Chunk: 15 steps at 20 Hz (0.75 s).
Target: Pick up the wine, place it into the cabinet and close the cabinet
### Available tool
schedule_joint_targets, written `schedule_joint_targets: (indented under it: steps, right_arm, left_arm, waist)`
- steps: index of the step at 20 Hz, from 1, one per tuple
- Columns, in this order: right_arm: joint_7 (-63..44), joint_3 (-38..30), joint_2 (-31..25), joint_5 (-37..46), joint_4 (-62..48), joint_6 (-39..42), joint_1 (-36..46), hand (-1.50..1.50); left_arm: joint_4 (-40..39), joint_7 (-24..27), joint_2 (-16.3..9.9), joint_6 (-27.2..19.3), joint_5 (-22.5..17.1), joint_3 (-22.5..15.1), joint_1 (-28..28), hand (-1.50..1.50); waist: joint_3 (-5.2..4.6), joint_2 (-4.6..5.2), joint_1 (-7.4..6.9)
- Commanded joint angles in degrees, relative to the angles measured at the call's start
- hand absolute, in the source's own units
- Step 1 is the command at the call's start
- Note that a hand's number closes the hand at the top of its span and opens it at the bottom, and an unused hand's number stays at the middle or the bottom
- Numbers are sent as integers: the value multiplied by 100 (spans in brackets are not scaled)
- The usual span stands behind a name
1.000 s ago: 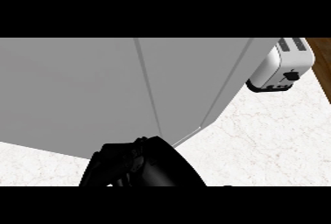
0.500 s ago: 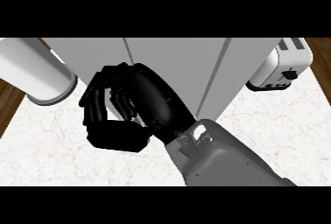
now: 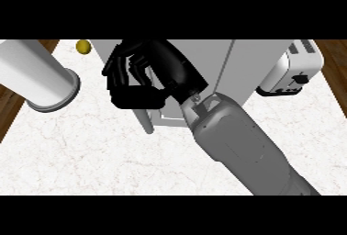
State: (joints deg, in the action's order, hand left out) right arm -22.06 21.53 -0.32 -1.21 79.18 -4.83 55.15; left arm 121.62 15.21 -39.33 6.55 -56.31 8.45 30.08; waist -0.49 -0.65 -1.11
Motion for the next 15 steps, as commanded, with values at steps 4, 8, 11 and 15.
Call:
schedule_joint_targets:
  steps: [4,8,11,15]
  right_arm:
    - [514,-704,-540,64,-876,224,233,150]
    - [815,-761,-771,142,-1131,340,260,150]
    - [904,-895,-821,76,-1247,326,313,150]
    - [967,-888,-873,-22,-1299,501,374,150]
  left_arm:
    - [-94,-274,168,-358,239,-402,-543,-150]
    - [-100,-173,378,-536,498,-622,-711,-150]
    - [-299,-232,384,-540,560,-723,-839,-150]
    - [-455,-284,457,-766,685,-816,-1231,-150]
  waist:
    - [48,117,86]
    - [48,139,74]
    - [45,162,87]
    - [45,169,161]
